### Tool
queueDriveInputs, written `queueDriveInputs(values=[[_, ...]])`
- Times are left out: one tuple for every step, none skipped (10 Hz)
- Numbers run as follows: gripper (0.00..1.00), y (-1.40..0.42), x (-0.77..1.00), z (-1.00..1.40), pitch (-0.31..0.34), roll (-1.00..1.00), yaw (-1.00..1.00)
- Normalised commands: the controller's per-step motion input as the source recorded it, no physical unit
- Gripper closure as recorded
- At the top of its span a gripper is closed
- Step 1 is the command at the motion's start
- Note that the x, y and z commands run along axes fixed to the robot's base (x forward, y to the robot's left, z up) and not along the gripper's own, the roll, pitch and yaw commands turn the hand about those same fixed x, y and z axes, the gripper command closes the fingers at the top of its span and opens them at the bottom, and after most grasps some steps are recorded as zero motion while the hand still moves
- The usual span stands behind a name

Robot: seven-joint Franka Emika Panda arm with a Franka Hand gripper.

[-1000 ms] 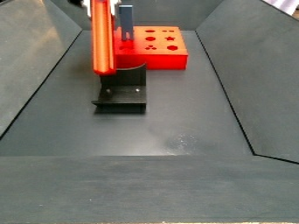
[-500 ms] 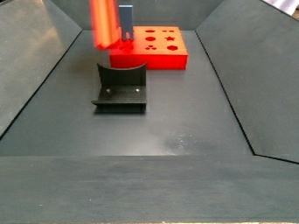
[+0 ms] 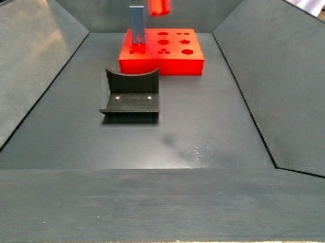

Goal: Pick up the arch object. Move up. Place the arch object on the fixture. Regrasp the arch object. Move to above the board. Insert the arch object.
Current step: Move to above the board, then insert the arch object.

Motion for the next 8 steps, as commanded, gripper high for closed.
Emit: queueDriveInputs(values=[[1.0,-1.0,-0.95,0.47,-0.142,-1.0,-0.04],[1.0,-0.64,-0.66,0.3,-0.151,-1.0,-0.05],[1.0,-0.39,-0.43,0.18,-0.147,-1.0,-0.05],[1.0,-0.17,-0.21,0.08,-0.113,-0.87,-0.05],[1.0,-0.09,-0.13,0.05,-0.076,-0.65,-0.04],[1.0,-0.05,-0.08,0.02,-0.044,-0.39,-0.02],[1.0,-0.03,-0.06,0.02,-0.041,-0.29,-0.02],[1.0,0.07,0.0,-0.42,-0.007,-0.07,-0.02]])
